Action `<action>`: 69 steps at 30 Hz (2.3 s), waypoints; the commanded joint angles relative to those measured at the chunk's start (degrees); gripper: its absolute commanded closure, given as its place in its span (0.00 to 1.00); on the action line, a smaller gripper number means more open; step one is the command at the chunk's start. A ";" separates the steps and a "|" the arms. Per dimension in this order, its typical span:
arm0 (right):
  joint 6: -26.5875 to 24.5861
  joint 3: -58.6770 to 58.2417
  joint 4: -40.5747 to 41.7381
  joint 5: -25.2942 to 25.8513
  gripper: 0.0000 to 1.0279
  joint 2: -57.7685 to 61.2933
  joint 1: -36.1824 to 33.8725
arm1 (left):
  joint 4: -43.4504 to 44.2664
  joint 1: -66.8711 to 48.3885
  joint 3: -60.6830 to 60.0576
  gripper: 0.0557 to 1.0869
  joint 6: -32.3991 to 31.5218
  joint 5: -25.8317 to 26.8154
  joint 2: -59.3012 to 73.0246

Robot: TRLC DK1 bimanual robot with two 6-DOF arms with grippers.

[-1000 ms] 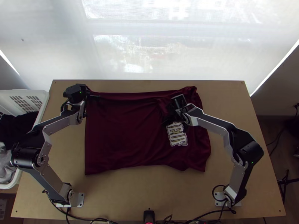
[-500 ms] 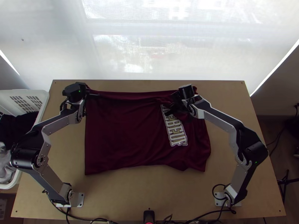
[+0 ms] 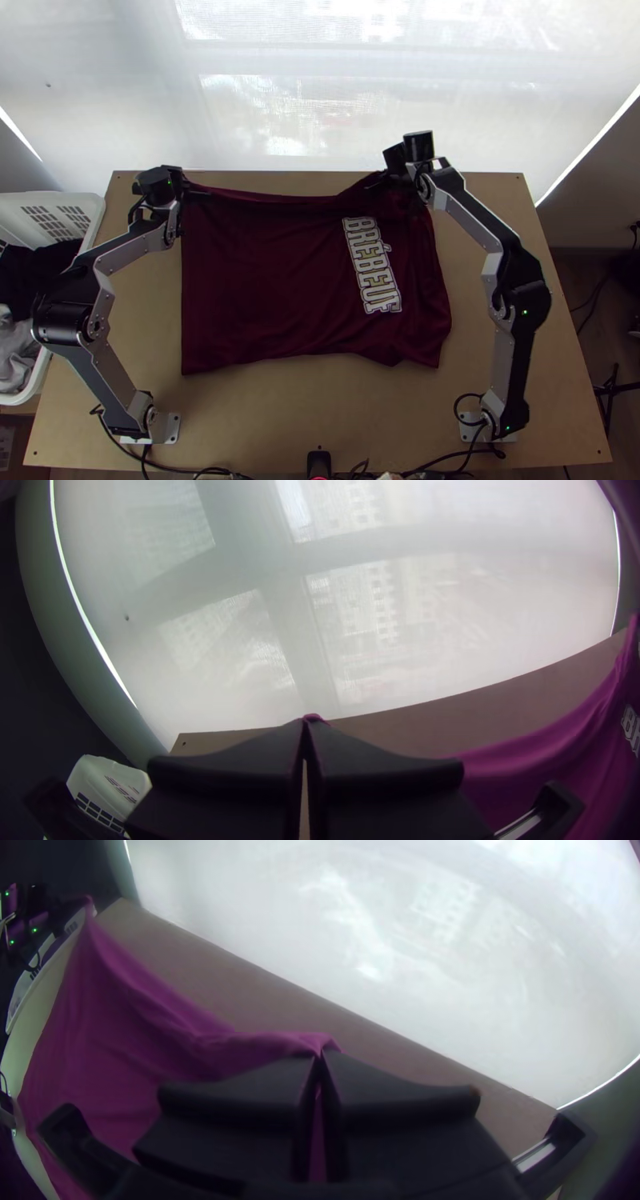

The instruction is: Fold the t-shirt

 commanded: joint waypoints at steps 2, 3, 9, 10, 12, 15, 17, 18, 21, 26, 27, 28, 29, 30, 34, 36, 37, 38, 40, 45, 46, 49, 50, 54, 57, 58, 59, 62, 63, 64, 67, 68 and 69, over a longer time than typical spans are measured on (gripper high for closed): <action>-0.19 18.81 -5.51 0.22 0.97 10.27 -2.11 | -2.06 1.36 7.00 0.97 0.36 0.00 5.02; -0.19 20.84 -6.04 0.13 0.97 11.32 -2.20 | -2.15 1.45 7.96 0.97 0.36 0.00 5.73; -0.98 26.81 -6.57 0.22 0.97 15.01 -2.29 | -4.26 2.07 16.75 0.97 0.80 0.00 11.18; -0.90 26.81 -6.39 0.22 0.97 15.01 -2.29 | -4.79 2.24 18.60 0.97 0.80 0.00 12.32; -0.55 26.72 -6.04 0.31 0.97 14.92 -2.29 | -5.84 2.59 22.29 0.97 0.80 0.00 14.43; -0.37 26.72 -5.69 0.57 0.97 14.57 -2.37 | -7.07 2.94 26.42 0.97 0.80 0.00 16.98; -0.55 26.72 -5.07 0.92 0.97 14.22 -2.37 | -7.16 3.12 28.53 0.97 0.80 0.00 18.38; -0.63 26.72 -4.37 1.10 0.97 14.13 -2.46 | -7.43 3.21 29.67 0.97 0.98 0.00 19.17; -1.25 26.81 -2.17 1.72 0.97 13.69 -2.55 | -7.78 3.30 33.63 0.97 1.94 0.00 21.63; -2.57 26.72 0.47 2.16 0.97 12.73 -2.81 | -9.62 3.47 37.76 0.97 1.94 0.00 23.83; -2.92 26.72 0.64 2.16 0.97 12.37 -2.81 | -9.89 3.38 37.67 0.97 1.85 0.00 23.74; -3.18 26.64 0.64 2.16 0.97 12.11 -2.81 | -10.41 3.38 37.32 0.97 1.50 0.00 23.39; -3.71 26.11 0.64 2.16 0.97 11.50 -2.73 | -10.59 3.38 36.62 0.97 1.06 0.09 22.78; -4.06 25.05 0.64 2.16 0.97 10.79 -2.64 | -10.59 3.38 35.56 0.97 0.80 0.18 21.99; -5.29 18.37 0.55 2.16 0.97 6.93 -2.37 | -9.89 3.38 30.55 0.97 0.10 2.73 18.82; -5.82 14.33 0.64 2.07 0.97 4.73 -2.20 | -9.27 3.47 28.44 0.97 0.01 3.87 17.59; -5.99 12.40 0.64 2.07 0.97 3.76 -2.11 | -9.09 3.47 27.39 0.97 -0.25 4.40 17.06; -5.99 10.55 1.08 2.07 0.97 2.71 -2.02 | -8.57 3.47 26.42 0.97 -0.34 4.49 16.63; -6.35 6.33 2.49 2.07 0.97 0.33 -1.85 | -7.43 3.65 24.31 0.97 -0.43 4.75 15.57; -6.52 -1.40 4.07 2.07 0.97 -4.59 -0.97 | -5.58 3.65 18.77 0.97 -1.31 4.84 12.32; -6.52 -2.98 4.33 2.07 0.97 -5.73 -0.88 | -5.49 3.65 17.63 0.97 -1.75 4.84 11.53; -6.52 -7.99 5.39 2.07 0.97 -8.98 -0.27 | -4.44 3.56 13.59 0.97 -2.45 4.93 8.80; -6.43 -9.75 5.74 2.07 0.97 -10.13 -0.09 | -4.44 3.56 12.36 0.97 -2.63 4.93 7.92; -6.08 -16.52 7.06 2.07 0.97 -14.61 0.44 | -3.82 3.56 7.17 0.97 -3.59 4.93 4.32; -5.99 -21.18 7.58 2.07 0.97 -17.86 0.88 | -3.12 3.56 3.48 0.97 -4.03 4.93 1.77; -5.91 -22.67 7.76 2.07 0.97 -18.83 1.14 | -2.94 3.56 2.25 0.97 -4.12 4.93 1.07; -5.82 -24.16 7.85 2.07 0.97 -19.79 1.40 | -2.85 3.56 1.11 0.97 -4.30 4.93 0.37; -4.85 -28.73 8.29 2.07 0.97 -22.78 2.20 | -2.50 3.47 -2.23 0.97 -5.09 4.93 -2.10; -4.59 -30.32 8.64 2.07 0.97 -23.75 2.72 | -2.42 3.47 -3.20 0.97 -5.26 4.93 -2.80; -4.32 -31.72 8.90 2.07 0.97 -24.54 2.81 | -2.42 3.47 -4.16 0.97 -5.44 4.93 -3.50; -3.36 -35.33 9.52 2.07 0.97 -26.74 3.43 | -2.42 3.21 -6.89 0.97 -5.79 4.93 -5.44; -3.36 -36.29 9.52 2.07 0.97 -27.44 3.69 | -2.42 3.03 -7.94 0.97 -5.97 4.93 -6.05; -3.36 -37.26 9.52 2.07 0.97 -28.05 4.04 | -2.42 2.86 -8.91 0.97 -6.23 4.93 -6.84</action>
